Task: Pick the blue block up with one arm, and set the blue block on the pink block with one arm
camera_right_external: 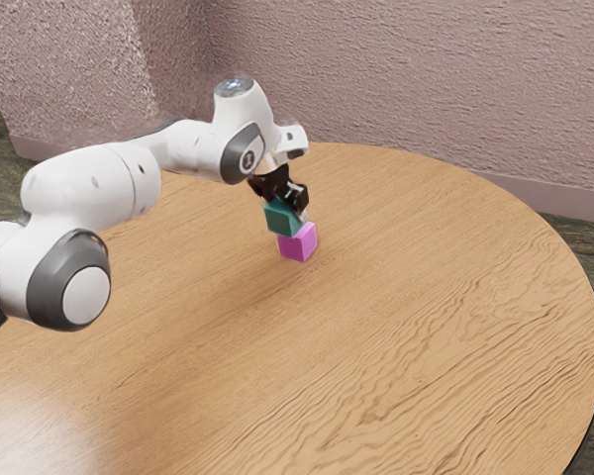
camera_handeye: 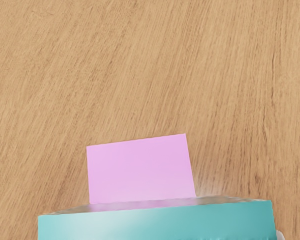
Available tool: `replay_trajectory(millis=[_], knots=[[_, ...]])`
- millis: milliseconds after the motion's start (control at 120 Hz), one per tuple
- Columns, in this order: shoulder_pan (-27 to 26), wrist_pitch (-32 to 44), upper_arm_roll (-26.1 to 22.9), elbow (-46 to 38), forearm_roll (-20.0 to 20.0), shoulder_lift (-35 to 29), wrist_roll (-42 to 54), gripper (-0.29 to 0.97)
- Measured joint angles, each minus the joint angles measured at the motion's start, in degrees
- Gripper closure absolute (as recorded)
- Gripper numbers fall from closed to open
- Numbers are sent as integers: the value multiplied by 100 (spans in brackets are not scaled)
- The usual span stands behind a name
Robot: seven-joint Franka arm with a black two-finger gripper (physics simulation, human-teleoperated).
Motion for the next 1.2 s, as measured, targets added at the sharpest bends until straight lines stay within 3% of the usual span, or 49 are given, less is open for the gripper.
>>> replay_trajectory(millis=[133, 333, 1200], knots=[[-20, -219, 0, 471, -29, 425, 12, 42], [14, -268, 0, 738, -27, 528, 19, 44], [27, 459, 84, 775, -201, 705, -38, 45]])
